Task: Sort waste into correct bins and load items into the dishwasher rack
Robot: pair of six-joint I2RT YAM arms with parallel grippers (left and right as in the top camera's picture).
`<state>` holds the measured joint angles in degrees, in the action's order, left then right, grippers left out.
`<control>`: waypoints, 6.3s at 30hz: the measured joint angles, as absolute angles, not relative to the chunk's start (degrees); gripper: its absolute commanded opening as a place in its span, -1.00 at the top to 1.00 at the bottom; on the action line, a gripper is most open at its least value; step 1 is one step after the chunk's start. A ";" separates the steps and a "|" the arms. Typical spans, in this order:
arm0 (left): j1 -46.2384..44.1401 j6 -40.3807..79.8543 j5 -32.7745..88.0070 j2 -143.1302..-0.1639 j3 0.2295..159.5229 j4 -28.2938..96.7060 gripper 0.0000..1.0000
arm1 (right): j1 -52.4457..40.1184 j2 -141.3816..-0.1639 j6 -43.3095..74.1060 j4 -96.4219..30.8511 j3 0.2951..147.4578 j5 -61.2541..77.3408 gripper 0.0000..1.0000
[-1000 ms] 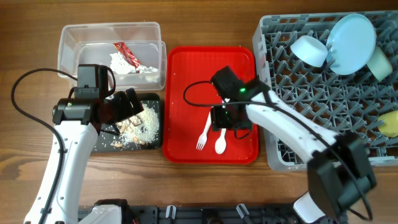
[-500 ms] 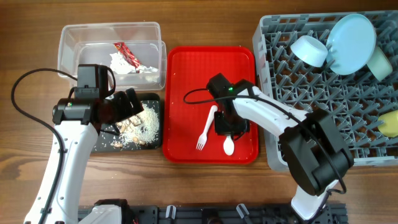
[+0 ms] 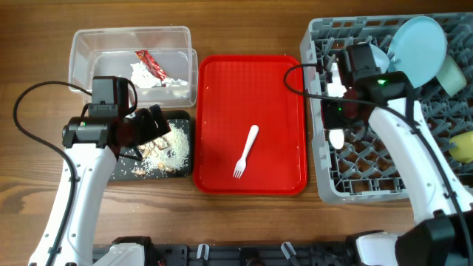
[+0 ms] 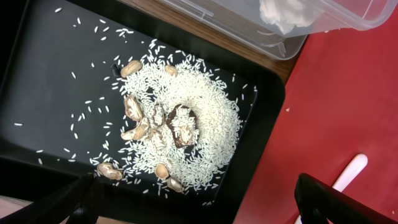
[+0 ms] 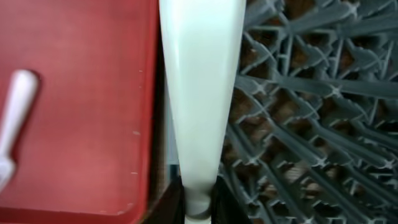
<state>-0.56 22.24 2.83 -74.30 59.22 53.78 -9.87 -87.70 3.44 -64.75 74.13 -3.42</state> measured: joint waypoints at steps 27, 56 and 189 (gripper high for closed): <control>-0.56 22.24 2.83 -74.32 59.22 53.80 -1.00 | -34.02 -104.88 21.47 -60.75 80.12 14.74 -0.22; -0.56 22.24 2.83 -74.30 59.22 53.80 -1.00 | -37.76 -117.16 34.63 -61.06 80.25 5.93 0.92; -3.95 11.16 4.36 -0.84 0.69 3.88 -1.00 | -2.87 -1.02 2.02 0.01 0.36 5.72 -1.00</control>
